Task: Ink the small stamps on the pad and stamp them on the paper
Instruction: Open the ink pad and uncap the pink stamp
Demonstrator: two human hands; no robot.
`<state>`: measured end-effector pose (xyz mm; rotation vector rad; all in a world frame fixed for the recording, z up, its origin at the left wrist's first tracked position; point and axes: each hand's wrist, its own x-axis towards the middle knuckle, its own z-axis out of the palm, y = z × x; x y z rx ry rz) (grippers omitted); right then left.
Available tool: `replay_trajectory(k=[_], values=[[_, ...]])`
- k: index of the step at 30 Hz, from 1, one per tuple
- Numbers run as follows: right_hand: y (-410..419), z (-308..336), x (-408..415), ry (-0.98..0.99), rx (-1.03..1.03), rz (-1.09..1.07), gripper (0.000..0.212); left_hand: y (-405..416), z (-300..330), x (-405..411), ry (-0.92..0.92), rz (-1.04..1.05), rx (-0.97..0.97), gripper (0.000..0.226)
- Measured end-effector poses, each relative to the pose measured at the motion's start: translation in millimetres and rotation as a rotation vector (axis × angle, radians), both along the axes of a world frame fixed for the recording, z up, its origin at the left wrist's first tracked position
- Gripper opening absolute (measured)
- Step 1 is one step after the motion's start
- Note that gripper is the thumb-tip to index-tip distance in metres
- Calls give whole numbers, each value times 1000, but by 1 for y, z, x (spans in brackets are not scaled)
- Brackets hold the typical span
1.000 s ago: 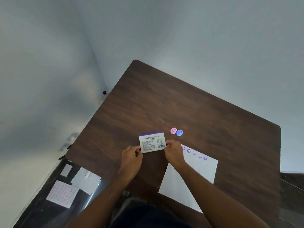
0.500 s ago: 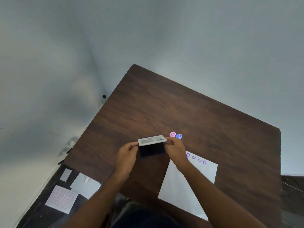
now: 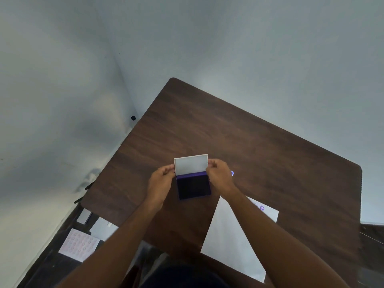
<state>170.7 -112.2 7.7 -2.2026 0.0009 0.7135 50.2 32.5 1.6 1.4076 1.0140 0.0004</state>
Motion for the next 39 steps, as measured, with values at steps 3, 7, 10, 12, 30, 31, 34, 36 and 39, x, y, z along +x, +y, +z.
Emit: replay_trajectory(k=[3, 7, 10, 12, 30, 31, 34, 36, 39], values=[[9, -2, 4, -82, -54, 65, 20, 4, 0, 8, 3, 25, 8, 22], [18, -10, 10, -81, -94, 98, 16, 7, -2, 16, 48, 48, -1, 20], [22, -14, 12, -56, -110, 86, 17, 8, -2, 17, 66, 57, 2, 17], [23, -16, 12, -31, -119, 92, 16, 8, -3, 17, 62, 52, -1, 18], [-13, -8, 29, -466, -392, 590, 22, 1, -12, 15, 25, -27, 251, 24], [-21, -6, 31, -506, -435, 578, 19, -1, -11, 16, 13, -50, 280, 23], [-38, -5, 35, -548, -551, 512, 17, -8, -7, 19, -2, -112, 318, 22], [-43, -7, 34, -557, -614, 566, 18, -11, -3, 21, -7, -121, 332, 24], [-46, -9, 33, -563, -617, 615, 18, -13, 0, 21, 28, -97, 349, 24]])
